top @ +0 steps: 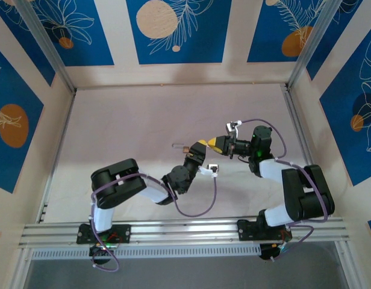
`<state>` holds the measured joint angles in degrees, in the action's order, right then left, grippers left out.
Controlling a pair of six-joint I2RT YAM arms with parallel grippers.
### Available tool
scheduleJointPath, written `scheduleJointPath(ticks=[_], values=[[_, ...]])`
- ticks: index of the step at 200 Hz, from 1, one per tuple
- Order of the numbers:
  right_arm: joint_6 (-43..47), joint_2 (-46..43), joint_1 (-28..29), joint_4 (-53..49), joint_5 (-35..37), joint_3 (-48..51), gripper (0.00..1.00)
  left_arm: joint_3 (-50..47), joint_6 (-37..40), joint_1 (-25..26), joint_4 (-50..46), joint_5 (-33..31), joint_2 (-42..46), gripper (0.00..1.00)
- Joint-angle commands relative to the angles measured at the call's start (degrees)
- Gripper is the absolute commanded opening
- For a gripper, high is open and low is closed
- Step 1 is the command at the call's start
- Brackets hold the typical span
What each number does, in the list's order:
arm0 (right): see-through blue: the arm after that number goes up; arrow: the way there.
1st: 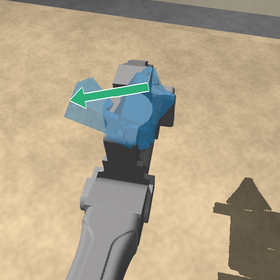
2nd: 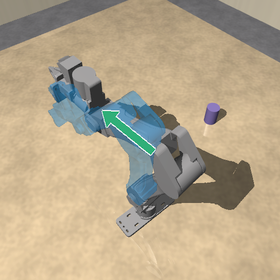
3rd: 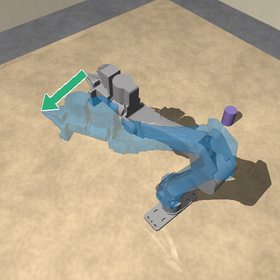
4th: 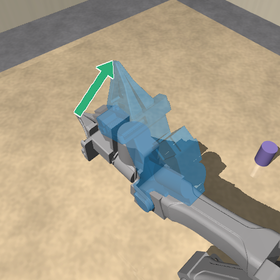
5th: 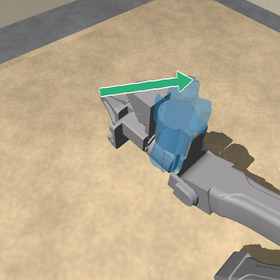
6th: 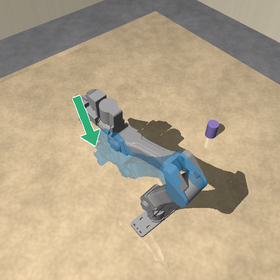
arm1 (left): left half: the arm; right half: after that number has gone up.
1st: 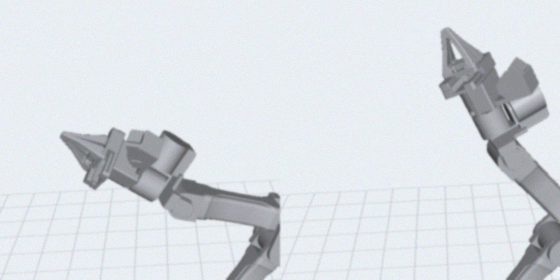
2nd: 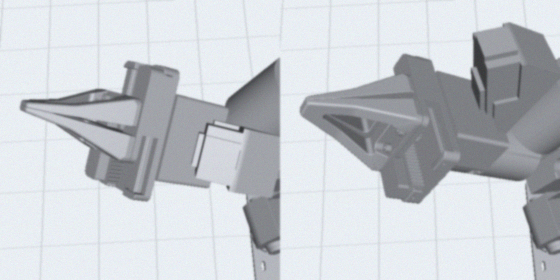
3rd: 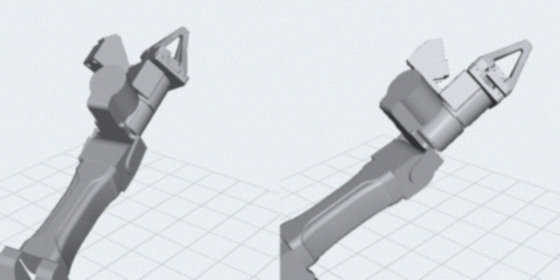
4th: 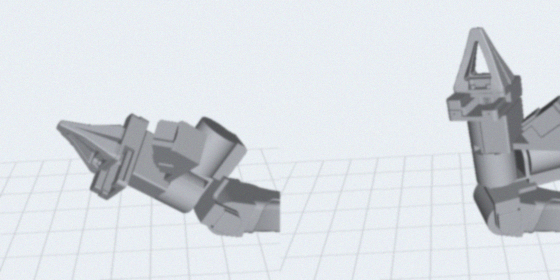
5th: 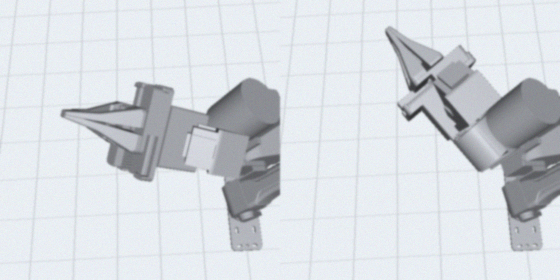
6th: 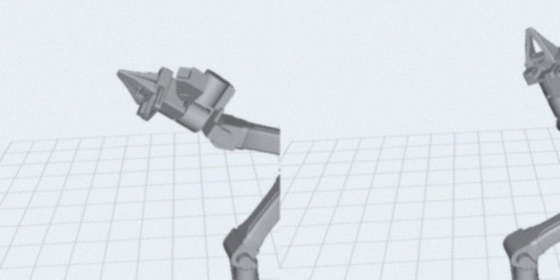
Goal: Unlock with the key
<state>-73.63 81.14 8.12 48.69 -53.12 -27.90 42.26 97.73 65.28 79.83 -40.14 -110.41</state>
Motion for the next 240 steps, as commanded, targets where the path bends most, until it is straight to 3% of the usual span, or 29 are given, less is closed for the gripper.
scheduleJointPath(ticks=[1,31,66,80,91,108,122,150,178,212,240], values=[[12.12,-5.06,-0.55,-16.41,2.07,-2.37,0.0,-1.54,-3.11,0.29,0.85,-1.84,3.31,0.64],[30.23,-13.36,1.58,-40.38,10.95,-6.83,0.0,-6.75,-6.26,-0.06,0.07,-3.3,9.38,0.74],[38.38,-19.33,3.67,-52.07,18.82,-9.68,0.0,-11.1,-17.84,-0.48,-13.83,-5.97,18.79,0.75],[40.22,-20.65,4.56,-54.92,21.2,-10.37,0.0,-10.25,-27.74,-1.3,-29.44,-5.67,25.25,0.75],[41.32,-21.47,5.46,-56.43,22.44,-10.77,0.0,-7.12,-41.07,-2.7,-47.89,-3.06,31.29,0.74],[42.65,-22.75,7.0,-58.63,25.0,-11.2,0.0,0.41,-61.93,-7.41,-78.37,10.45,39.22,0.73],[43.31,-23.29,8.14,-60.36,27.15,-11.44,0.0,4.56,-69.59,-11.45,-90.4,19.99,41.98,0.73],[42.89,-23.22,9.12,-62.75,29.87,-11.52,0.0,11.39,-70.58,-13.94,-108.82,30.95,39.78,0.73],[41.65,-23.4,9.22,-62.91,30.0,-10.77,0.0,20.62,-73.39,-17.08,-125.0,44.83,29.06,0.68],[41.63,-24.14,9.14,-64.1,29.76,-10.29,0.0,25.43,-69.99,-17.37,-128.49,46.91,18.61,0.66],[41.19,-25.44,9.02,-64.04,29.49,-9.4,0.0,28.04,-67.28,-17.11,-128.08,44.21,12.48,0.66]])
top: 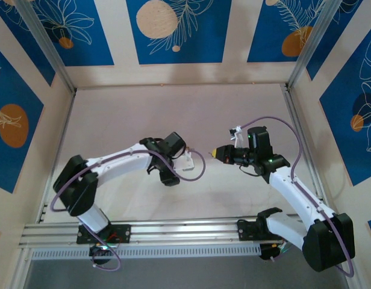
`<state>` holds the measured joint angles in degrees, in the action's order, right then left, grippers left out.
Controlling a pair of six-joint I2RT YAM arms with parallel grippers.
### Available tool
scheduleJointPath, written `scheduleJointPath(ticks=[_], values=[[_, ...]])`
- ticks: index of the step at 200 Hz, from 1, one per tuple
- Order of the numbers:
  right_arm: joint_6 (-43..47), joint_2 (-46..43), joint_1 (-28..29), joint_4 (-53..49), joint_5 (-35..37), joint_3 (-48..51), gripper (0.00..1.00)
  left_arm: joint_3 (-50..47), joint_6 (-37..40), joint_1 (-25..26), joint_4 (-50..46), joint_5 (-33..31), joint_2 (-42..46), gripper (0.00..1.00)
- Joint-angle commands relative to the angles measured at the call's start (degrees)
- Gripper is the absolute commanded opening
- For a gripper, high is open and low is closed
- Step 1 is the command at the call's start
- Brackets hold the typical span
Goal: Unlock with the key
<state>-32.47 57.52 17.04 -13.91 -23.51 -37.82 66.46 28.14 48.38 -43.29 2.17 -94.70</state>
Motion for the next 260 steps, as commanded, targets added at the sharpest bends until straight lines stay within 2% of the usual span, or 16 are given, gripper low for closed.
scheduleJointPath(ticks=[1,82,164,260], values=[[0.04,-1.85,0.06,-1.41,-0.13,0.54,0.0,3.94,2.38,-0.22,-5.01,1.93,-3.4,0.66],[-0.02,-2.58,-1.2,-2.14,-0.39,1.66,0.0,4.08,2.07,-0.26,1.46,1.87,-10.18,0.68],[0.48,-3.55,-1.57,-3.3,-0.89,1.07,0.0,2.65,1.05,-1.47,6.54,1.68,-11.62,0.65],[0.5,-4.22,-1.68,-3.75,-1.15,1.26,0.0,3.57,-1.22,-4.32,8.48,-2.57,-12.09,0.6]])
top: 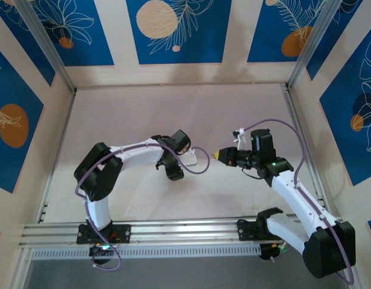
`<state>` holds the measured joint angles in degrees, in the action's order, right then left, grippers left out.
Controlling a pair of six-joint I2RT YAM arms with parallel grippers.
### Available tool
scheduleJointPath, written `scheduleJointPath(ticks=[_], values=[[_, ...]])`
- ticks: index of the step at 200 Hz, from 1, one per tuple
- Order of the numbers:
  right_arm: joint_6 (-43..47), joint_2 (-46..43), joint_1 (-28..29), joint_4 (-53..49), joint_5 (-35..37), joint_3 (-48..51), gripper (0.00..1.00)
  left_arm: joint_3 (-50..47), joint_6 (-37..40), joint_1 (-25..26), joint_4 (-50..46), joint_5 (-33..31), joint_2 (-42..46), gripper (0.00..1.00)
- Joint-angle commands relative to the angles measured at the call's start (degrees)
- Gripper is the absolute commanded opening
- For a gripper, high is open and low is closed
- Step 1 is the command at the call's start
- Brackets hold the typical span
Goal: Unlock with the key
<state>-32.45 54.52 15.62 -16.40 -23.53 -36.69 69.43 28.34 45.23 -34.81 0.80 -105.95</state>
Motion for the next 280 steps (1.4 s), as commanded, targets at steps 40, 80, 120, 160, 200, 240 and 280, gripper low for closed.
scheduleJointPath(ticks=[40,80,120,160,200,240,280], values=[[0.41,-1.44,-0.28,-1.35,-1.34,0.21,0.0,1.78,-2.53,-1.99,-0.87,-2.2,-1.04,0.59],[0.45,-1.76,-0.25,-1.35,-1.2,0.3,0.0,3.06,-3.46,-2.34,-2.6,-1.22,-0.42,0.59],[0.41,-1.79,-0.34,-1.31,-1.36,0.3,0.0,5.01,-4.21,-2.9,-6.86,1.12,-0.86,0.59],[0.25,-1.83,-0.41,-0.79,-1.27,0.91,0.0,6.68,-12.67,-3.14,-12.12,-1.06,-0.63,0.53],[0.13,-1.7,-0.35,0.18,-1.36,1.27,0.0,6.78,-35.88,-3.08,-14.04,-4.94,1.46,0.48],[-0.05,-1.34,-0.4,1.07,-1.82,1.32,0.0,3.78,-53.65,-2.78,-8.46,0.32,2.99,0.46],[0.88,-2.29,-0.51,-0.05,-1.21,1.09,0.0,-0.48,-62.73,-2.58,-6.65,-0.31,5.96,0.47]])
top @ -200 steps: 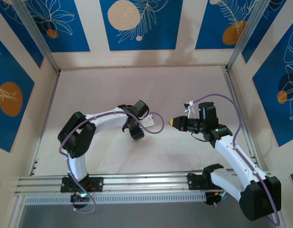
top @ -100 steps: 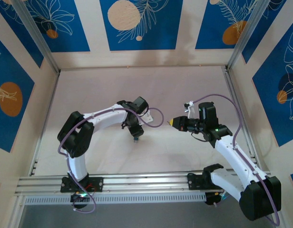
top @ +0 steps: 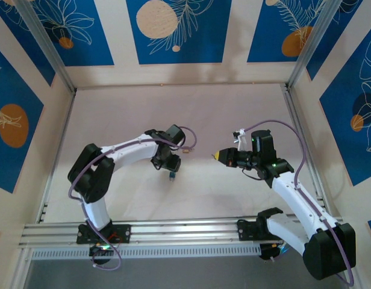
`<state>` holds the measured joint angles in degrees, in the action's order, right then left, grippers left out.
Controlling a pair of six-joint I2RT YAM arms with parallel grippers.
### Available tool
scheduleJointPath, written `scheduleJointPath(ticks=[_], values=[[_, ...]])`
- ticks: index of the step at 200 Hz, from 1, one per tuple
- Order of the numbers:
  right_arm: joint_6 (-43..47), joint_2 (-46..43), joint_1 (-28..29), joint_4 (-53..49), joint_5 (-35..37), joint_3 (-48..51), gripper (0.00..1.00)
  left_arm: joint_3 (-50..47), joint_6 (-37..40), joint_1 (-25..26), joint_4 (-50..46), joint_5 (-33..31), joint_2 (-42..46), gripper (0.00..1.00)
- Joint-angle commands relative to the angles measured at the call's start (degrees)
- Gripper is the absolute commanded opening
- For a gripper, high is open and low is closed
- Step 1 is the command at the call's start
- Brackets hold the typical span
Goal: Unlock with the key
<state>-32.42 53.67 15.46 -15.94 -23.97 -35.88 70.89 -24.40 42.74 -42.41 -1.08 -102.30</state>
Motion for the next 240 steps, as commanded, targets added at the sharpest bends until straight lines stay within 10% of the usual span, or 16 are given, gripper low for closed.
scheduleJointPath(ticks=[1,240], values=[[0.86,-1.45,-0.39,-0.46,-0.8,0.28,0.0,-1.96,-10.06,-0.06,0.94,1.72,2.3,0.47],[0.43,-2.39,-1.58,2.15,-2.36,2.23,0.0,3.92,-8.35,4.24,-7.32,-1.59,-9.4,0.31]])
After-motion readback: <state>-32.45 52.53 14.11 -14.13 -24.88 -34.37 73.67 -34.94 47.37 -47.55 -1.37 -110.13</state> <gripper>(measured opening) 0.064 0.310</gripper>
